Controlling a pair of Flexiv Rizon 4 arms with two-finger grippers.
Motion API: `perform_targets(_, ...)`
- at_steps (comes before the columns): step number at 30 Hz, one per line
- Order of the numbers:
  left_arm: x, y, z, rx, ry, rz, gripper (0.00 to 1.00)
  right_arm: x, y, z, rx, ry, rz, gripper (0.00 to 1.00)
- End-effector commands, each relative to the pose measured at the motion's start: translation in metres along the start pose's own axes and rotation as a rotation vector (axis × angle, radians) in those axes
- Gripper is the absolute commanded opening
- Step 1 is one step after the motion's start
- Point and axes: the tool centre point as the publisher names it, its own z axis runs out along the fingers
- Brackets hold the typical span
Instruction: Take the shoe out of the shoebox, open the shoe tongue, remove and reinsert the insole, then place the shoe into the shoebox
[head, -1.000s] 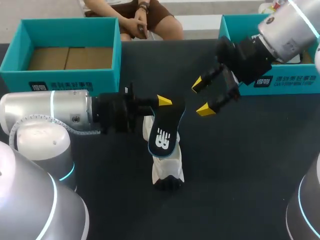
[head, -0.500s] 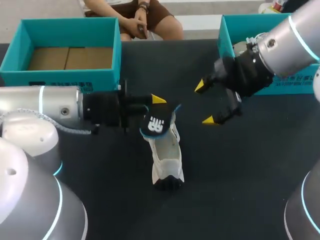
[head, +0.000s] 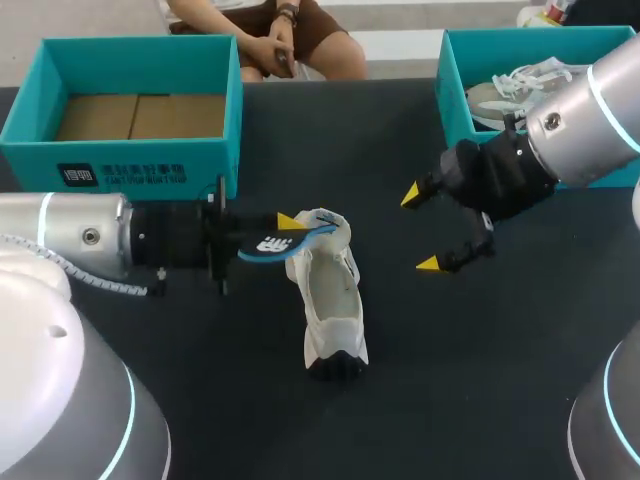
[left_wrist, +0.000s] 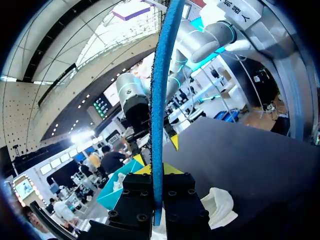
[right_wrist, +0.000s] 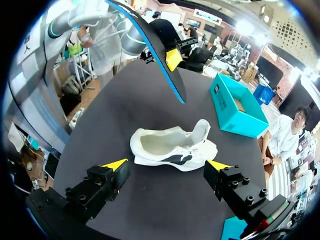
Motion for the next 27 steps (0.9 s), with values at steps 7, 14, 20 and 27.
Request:
perform_targets(7, 0.033, 0.004, -0.008, 0.007, -0.019, -0.051, 0.00, 0.009, 0.005, 0.014, -0.010, 0.027, -0.058, 1.00)
perform_targets(14, 0.052, 0.024, 0.007, -0.027, -0.022, -0.039, 0.00, 0.018, 0.001, 0.030, -0.015, 0.053, -0.068, 1.00)
perform_targets(20, 0.065, 0.042, 0.014, -0.028, -0.036, -0.084, 0.00, 0.021, -0.008, 0.043, -0.013, 0.077, 0.004, 1.00)
perform_targets(27, 0.064, 0.044, 0.015, -0.011, -0.037, -0.088, 0.00, 0.021, -0.008, 0.043, -0.013, 0.077, 0.004, 1.00)
